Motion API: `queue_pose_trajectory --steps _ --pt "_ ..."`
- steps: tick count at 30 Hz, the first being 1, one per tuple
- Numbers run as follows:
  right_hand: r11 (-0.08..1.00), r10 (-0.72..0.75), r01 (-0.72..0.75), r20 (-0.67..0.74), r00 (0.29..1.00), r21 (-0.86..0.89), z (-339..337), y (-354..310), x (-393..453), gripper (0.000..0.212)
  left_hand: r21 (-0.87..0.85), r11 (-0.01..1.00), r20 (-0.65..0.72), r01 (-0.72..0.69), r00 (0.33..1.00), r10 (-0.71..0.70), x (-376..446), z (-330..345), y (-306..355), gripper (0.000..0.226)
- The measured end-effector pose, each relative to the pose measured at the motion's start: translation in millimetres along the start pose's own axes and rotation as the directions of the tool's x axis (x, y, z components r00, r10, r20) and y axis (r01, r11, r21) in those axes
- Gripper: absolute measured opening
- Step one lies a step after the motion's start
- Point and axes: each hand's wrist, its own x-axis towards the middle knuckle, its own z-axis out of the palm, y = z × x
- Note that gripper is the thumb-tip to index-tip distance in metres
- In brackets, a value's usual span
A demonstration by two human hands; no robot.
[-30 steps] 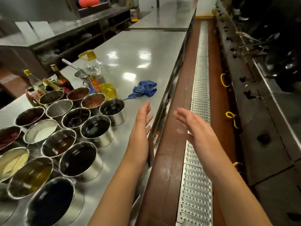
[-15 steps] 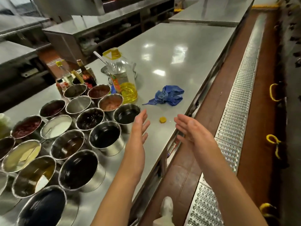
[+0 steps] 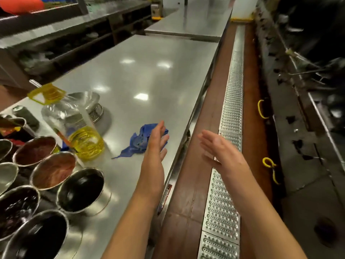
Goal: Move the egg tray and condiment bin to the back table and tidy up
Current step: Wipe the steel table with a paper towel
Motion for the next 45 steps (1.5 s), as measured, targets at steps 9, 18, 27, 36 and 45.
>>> queue_pose_trajectory --steps 9,18,27,36,45 --pt "1.0 0.028 -0.027 0.055 0.998 -0.011 -86.2 4.4 129.0 0.059 -0.001 1.0 -0.16 0.005 0.987 -0.005 106.0 78.1 -21.1 0.058" --pt "0.996 0.081 -0.089 0.21 0.974 0.029 -107.9 15.3 254.7 0.043 0.0 0.999 -0.412 0.045 0.91 -0.041 162.9 85.5 -46.9 0.067" --pt "0.993 0.12 -0.114 0.383 0.916 -0.038 -38.6 32.8 344.3 0.054 -0.009 0.998 -0.512 0.066 0.856 -0.062 245.8 41.1 -49.9 0.06" --pt "0.973 0.195 -0.101 0.513 0.836 -0.206 18.1 53.3 401.9 0.052 -0.038 0.998 -0.644 0.058 0.762 -0.069 301.0 -3.9 -47.9 0.054" --pt "0.92 0.312 0.01 0.748 0.586 -0.391 67.0 135.3 425.1 0.02 -0.195 0.978 -0.887 0.07 0.413 -0.207 269.1 -24.4 -92.8 0.036"
